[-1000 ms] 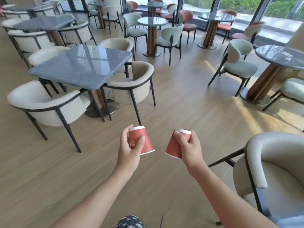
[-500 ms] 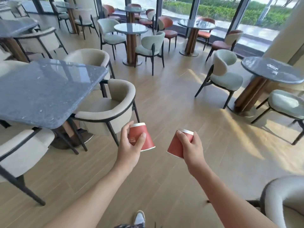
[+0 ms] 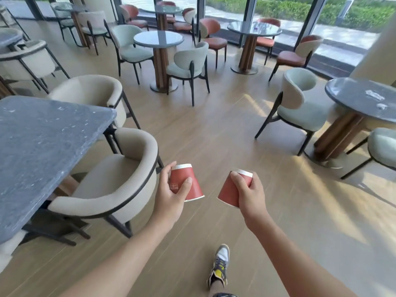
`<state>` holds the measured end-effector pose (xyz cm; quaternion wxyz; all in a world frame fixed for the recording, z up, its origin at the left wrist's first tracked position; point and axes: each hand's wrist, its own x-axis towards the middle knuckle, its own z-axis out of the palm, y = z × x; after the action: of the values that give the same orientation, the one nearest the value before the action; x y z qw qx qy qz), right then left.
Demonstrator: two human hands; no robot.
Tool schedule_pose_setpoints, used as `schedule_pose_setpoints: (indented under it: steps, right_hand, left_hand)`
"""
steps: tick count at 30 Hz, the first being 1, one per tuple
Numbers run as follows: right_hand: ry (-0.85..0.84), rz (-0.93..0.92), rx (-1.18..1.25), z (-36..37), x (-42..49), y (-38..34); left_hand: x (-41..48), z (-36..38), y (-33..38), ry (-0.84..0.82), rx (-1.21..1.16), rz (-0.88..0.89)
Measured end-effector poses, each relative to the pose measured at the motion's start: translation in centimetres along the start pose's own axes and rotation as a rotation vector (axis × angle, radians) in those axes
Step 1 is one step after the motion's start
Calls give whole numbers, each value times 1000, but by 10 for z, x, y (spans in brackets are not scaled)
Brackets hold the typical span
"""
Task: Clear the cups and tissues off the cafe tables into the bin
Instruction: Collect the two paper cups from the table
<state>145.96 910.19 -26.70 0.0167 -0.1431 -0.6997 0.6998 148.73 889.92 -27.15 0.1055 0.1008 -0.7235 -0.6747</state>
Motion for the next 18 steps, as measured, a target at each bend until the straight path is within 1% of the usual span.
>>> schedule_pose_setpoints:
  steps: [3,7,13,18]
  right_hand:
    - [-42,10,-2,-4,89,-16]
    - [-85,-8,-14,-2,194,-57]
    - [-153,13,-55,17,306,-82]
    - [-160,27,-62,46,406,-90]
  left_hand:
    - [68,42,-2,21,-22,-12]
    - [152,89,14,85,-41,-14]
    - [257,135,25,139,-70,-10]
    - [357,155,13,124,-66,-26]
